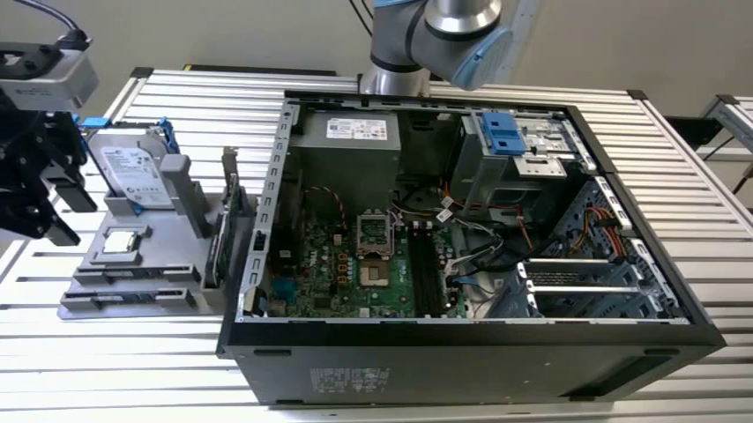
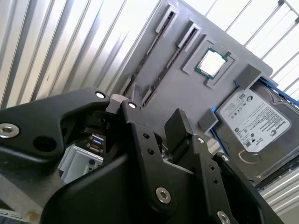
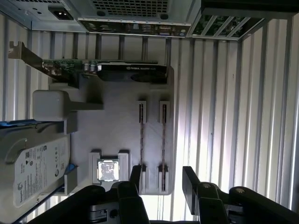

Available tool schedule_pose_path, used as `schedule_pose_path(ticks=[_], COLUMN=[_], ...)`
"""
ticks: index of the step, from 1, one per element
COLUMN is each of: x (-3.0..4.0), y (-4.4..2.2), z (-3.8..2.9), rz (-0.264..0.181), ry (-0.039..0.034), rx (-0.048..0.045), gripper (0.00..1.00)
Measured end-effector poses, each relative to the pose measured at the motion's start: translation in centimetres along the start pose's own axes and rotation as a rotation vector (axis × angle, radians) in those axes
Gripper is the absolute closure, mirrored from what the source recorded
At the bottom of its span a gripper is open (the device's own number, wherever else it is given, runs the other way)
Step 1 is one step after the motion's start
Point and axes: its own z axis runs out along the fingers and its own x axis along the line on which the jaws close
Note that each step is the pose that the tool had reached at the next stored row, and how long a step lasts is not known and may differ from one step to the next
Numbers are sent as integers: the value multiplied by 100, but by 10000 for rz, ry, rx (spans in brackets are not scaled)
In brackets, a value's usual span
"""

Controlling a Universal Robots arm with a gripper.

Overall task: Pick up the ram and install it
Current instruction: 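Pick up the ram and move it above insertion slot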

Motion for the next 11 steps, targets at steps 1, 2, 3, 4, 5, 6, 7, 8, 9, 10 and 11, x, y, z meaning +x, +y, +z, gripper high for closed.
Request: schedule_pose_path(ticks=[1, 2, 3, 4, 5, 6, 7, 8, 9, 10, 11], x=[0, 0, 0, 0, 0, 0, 0, 0, 0, 0, 0], y=[0, -1, -1, -1, -2, -2, -2, -3, -3, -3, -3], z=[7, 15, 24, 31, 39, 47, 56, 64, 72, 81, 88], rz=[-2, -3, -4, -6, -7, -8, -9, -11, -12, -14, -15], ry=[0, 0, 1, 1, 0, 1, 1, 1, 1, 1, 1], rx=[2, 5, 6, 8, 11, 14, 16, 18, 21, 23, 25], gripper=[0, 0, 0, 0, 0, 0, 0, 0, 0, 0, 0])
